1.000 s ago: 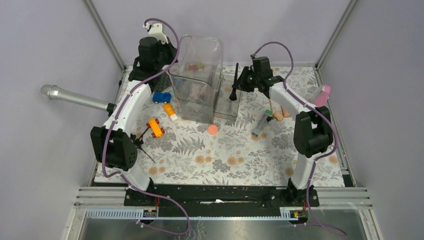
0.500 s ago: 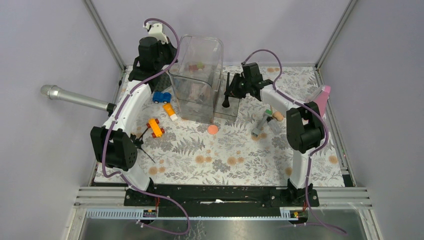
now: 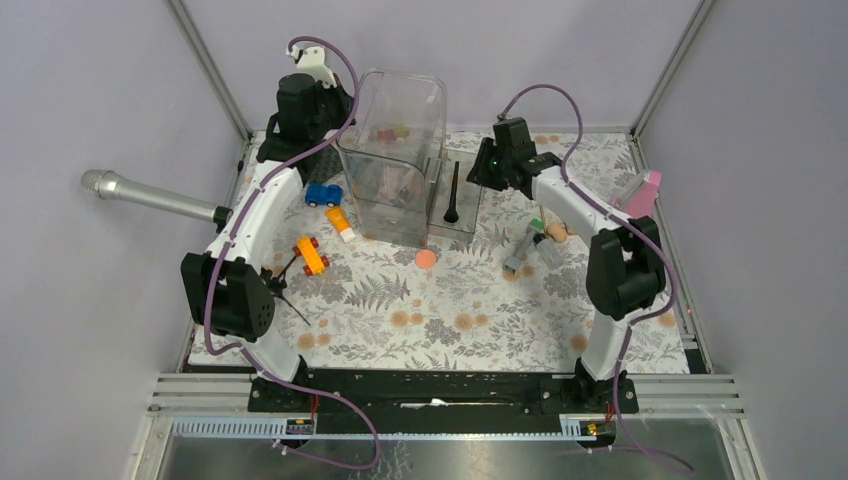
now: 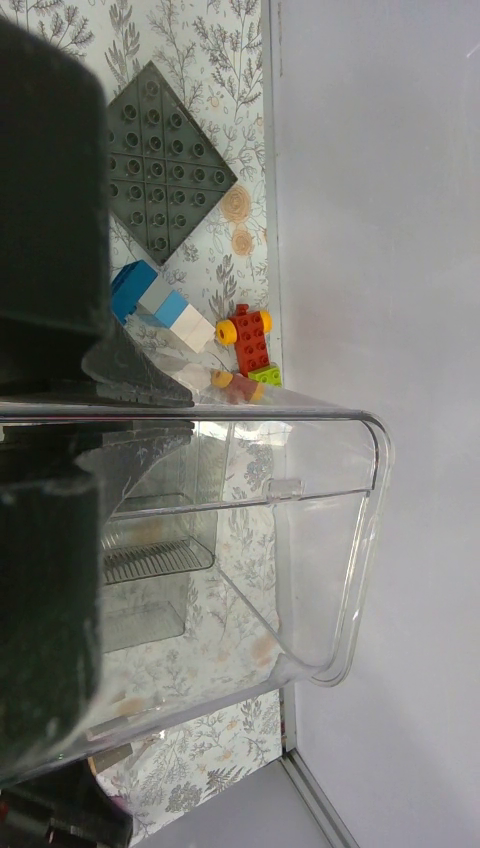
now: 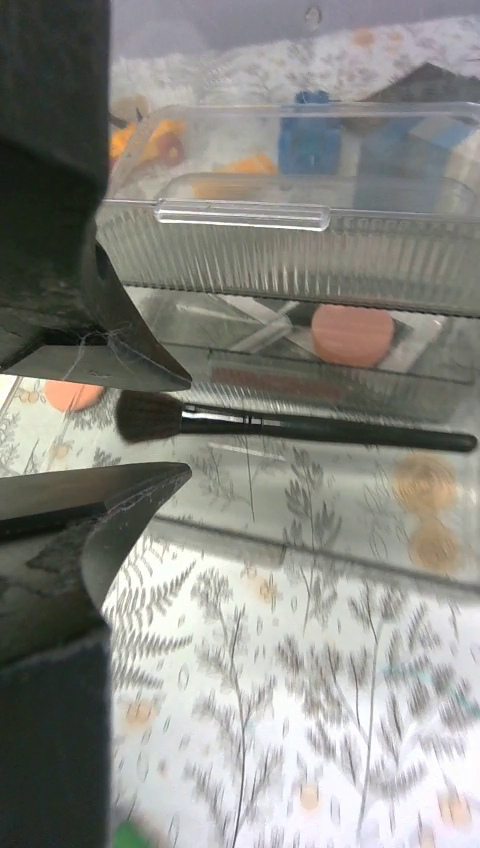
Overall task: Organize the makeup
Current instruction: Pick up the makeup brush from the center of the board.
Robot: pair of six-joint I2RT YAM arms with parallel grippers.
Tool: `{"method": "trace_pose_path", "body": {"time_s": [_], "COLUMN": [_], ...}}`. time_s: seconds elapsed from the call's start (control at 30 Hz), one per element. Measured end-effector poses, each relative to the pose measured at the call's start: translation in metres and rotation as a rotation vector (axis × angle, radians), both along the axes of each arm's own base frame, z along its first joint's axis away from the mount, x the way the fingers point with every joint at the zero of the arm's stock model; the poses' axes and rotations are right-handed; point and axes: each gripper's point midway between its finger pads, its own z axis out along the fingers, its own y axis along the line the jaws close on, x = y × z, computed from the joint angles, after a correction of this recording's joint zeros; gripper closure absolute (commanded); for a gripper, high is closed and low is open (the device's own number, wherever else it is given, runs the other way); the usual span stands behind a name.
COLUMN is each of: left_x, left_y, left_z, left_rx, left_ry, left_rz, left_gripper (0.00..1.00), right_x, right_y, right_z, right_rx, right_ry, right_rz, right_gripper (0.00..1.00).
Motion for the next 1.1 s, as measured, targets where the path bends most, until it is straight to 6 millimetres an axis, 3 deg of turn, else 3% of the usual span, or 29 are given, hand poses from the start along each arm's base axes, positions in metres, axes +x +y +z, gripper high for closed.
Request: {"method": "trace_pose_path", "body": {"time_s": [0.13, 0.23, 0.43, 0.6, 0.77, 0.9, 1.1], "left_x": [0.0, 0.0, 0.0, 0.0, 0.0, 0.0, 0.0], "left_y": [0.0, 0.0, 0.0, 0.0, 0.0, 0.0, 0.0], "left_z": [0.0, 0.0, 0.0, 0.0, 0.0, 0.0, 0.0], "left_rx": [0.0, 0.0, -0.002, -0.004, -0.004, -0.004, -0.004], "left_ry": [0.0, 0.0, 0.0, 0.001, 0.001, 0.001, 0.001], "left_rz": [0.0, 0.0, 0.0, 0.0, 0.0, 0.0, 0.0], "left_gripper": [0.94, 0.94, 0.94, 0.94, 0.94, 0.94, 0.94], "right_x": [-0.004, -0.011, -0.011, -0.012, -0.014, -0.015, -0.002], "right_y": [-0.035, -0.077, -0.155, -0.162, -0.166, -0.172, -0.184], "right_z": [0.02, 0.027, -0.003, -0.057, -0.098, -0.107, -0.098], "right_rx": [-0.096, -0.171, -0.294, -0.385, -0.457, -0.505, -0.522], "right_ry": [-0.053, -0.068, 0.015, 0.152, 0.262, 0.291, 0.263], "right_rz": [-0.09, -0.185, -0.276, -0.18, -0.116, -0.093, -0.095], "right_gripper": [0.58, 0.59, 0.64, 0.69, 0.63, 0.61, 0.6]}}
